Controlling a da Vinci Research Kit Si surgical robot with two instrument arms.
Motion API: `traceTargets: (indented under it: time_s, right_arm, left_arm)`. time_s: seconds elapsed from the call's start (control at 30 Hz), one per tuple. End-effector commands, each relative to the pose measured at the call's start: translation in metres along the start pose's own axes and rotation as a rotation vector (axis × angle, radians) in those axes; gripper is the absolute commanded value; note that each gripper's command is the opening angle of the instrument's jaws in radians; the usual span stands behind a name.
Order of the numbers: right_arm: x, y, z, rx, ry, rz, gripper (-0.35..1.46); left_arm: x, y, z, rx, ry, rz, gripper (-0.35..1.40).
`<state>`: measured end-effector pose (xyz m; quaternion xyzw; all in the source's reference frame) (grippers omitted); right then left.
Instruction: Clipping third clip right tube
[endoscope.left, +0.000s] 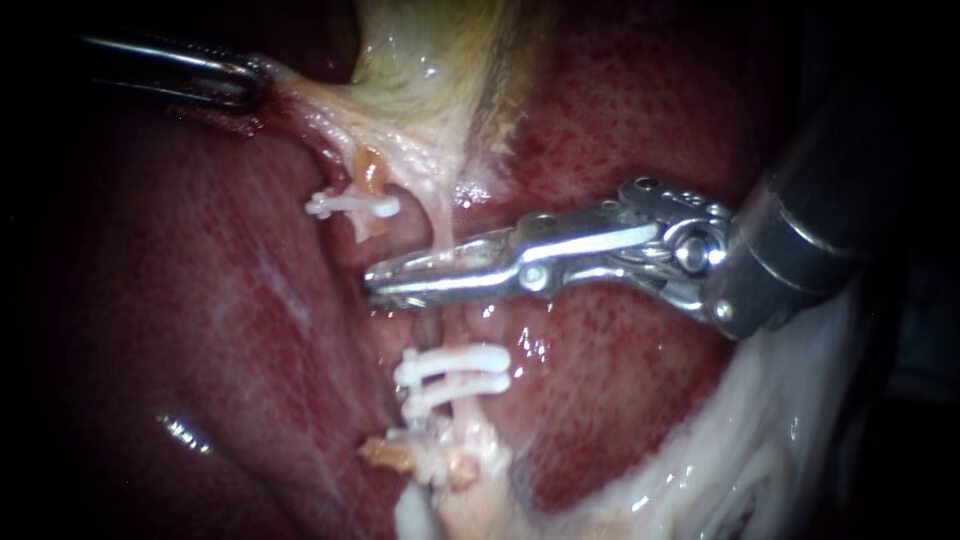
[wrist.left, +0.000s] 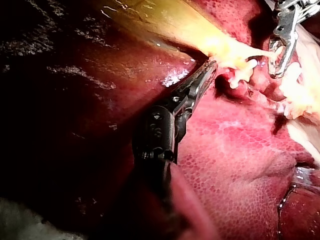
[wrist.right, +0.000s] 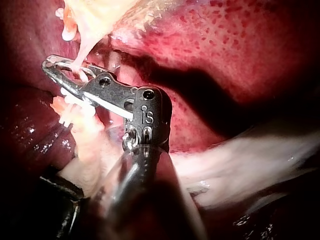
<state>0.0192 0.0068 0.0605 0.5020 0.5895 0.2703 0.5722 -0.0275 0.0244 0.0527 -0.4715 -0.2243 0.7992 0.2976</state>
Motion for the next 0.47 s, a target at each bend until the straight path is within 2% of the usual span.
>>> traceTargets:
  time_s: [0.03,0.2,0.47]
  right_arm:
    - [0.0,0.0,0.0001,0.006,-0.008,-0.001,-0.35]
    - [0.0,0.0,0.0001,0.024,-0.023,-0.001,-0.35]
    - [0.0,0.0001,0.0001,0.023,-0.023,-0.002,-0.35]
  left_arm:
    - [0.0,0.0,0.0,0.0,0.0,0.0,-0.35]
    - [0.0,0.0,0.0,0.0,0.0,0.0,-0.35]
    - [0.0,0.0,0.0,0.0,0.0,0.0,-0.35]
